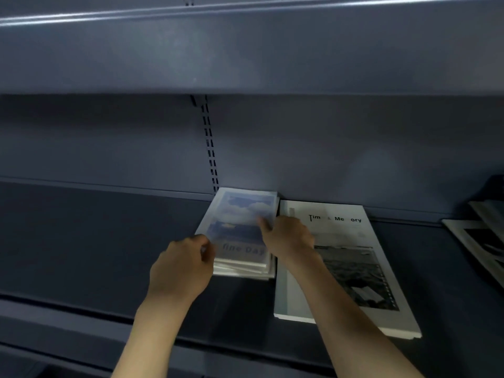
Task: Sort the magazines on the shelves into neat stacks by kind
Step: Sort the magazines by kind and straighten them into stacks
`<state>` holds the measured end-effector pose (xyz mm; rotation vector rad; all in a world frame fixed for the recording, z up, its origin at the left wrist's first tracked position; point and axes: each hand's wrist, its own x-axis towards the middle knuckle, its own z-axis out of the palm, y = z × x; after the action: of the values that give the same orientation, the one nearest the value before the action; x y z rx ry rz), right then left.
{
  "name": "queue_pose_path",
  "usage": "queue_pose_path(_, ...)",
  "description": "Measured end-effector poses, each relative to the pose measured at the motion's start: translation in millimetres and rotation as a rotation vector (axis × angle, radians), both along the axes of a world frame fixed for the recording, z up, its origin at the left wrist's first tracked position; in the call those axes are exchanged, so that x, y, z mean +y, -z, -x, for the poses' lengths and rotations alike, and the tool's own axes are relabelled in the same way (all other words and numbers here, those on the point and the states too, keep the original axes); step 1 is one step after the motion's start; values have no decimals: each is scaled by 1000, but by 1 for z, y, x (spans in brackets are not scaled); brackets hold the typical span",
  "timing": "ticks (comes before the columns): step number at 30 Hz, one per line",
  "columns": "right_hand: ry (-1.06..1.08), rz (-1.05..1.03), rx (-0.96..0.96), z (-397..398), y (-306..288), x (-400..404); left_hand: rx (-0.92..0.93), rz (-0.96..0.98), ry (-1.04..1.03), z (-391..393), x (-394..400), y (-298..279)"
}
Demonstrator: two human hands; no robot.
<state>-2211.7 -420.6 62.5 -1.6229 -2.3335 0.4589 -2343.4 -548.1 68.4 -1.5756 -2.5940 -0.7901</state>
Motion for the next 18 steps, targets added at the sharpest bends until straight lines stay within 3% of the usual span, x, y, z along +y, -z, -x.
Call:
queue_pose_path(3, -35, 41, 91, -18, -4, -1, -2, -17, 50, -14, 12, 0)
queue_pose_path(12, 33, -152, 89, -129, -33, -12, -70, -79, 285, -81, 57, -3)
queue_pose_path(18, 145, -298, 83, -220, -69, -23, -102, -92, 497, -167, 90, -20)
